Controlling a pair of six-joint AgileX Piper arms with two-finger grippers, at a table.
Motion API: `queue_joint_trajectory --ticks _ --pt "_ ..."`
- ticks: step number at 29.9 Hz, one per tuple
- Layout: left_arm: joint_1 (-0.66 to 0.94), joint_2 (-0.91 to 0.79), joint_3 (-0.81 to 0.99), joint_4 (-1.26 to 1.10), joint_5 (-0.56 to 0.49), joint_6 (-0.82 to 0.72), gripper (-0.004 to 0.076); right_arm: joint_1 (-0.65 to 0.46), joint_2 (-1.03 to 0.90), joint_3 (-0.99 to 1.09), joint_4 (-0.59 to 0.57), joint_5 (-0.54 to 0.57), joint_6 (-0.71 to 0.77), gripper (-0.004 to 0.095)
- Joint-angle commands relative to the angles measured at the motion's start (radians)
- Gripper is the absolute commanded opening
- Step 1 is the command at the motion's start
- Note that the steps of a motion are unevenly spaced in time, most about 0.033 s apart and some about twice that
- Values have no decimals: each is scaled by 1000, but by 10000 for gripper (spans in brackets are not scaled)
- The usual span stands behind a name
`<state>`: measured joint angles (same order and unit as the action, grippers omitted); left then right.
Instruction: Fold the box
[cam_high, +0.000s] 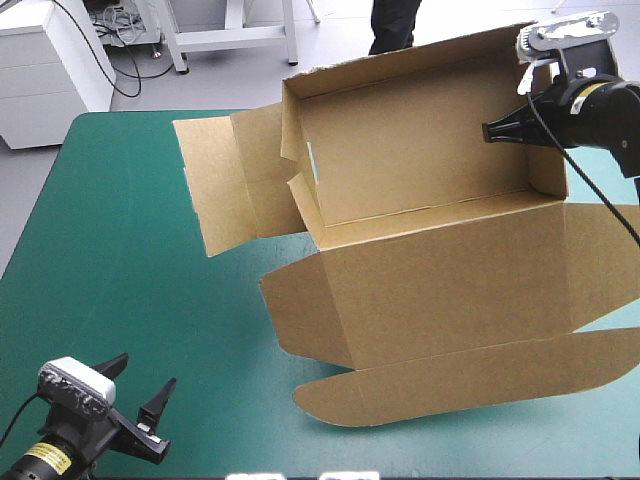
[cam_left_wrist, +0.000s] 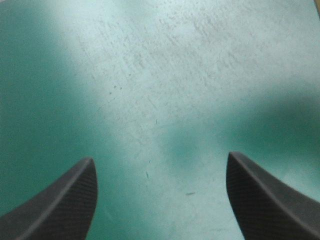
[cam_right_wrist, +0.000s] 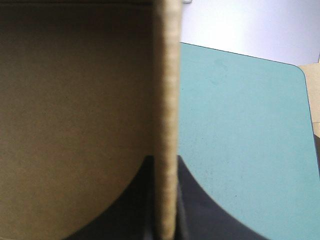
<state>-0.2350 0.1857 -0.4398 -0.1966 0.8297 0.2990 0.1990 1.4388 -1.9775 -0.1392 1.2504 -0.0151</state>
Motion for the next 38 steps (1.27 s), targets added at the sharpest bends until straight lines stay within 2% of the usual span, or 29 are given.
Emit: queue_joint_trajectory --ticks 1,6,10,13,18,21,25,28,29,33,38 --pt "2 14 -25 -73 -160 -13 528 0 -37 -29 8 2 3 -18" --pt "2 101 -46 -71 -267 -80 507 0 -37 -29 15 2 3 -18" --pt "2 256 -93 -13 -305 -148 507 0 -37 -29 26 2 -1 -18" --pt "2 389 -149 37 -345 -263 507 0 -37 -29 26 2 -1 -18" --pt "2 610 -283 182 -333 -487 442 0 -37 -29 26 2 -4 -18" --pt "15 709 -354 219 -324 -498 405 0 -37 -29 26 2 -4 -18" --pt "94 820 -430 217 -300 -495 403 0 -37 -29 26 2 -4 -18" --pt "185 901 -473 169 -279 -440 403 0 -37 -29 26 2 -4 -18" --pt "224 942 -487 94 -275 -373 403 0 -37 -29 26 2 -4 -18" --pt "316 1054 -507 -251 -279 -33 403 0 -37 -29 27 2 -4 -18" --pt "330 1196 -508 -747 -280 403 403 0 -37 -29 46 2 -4 -18"
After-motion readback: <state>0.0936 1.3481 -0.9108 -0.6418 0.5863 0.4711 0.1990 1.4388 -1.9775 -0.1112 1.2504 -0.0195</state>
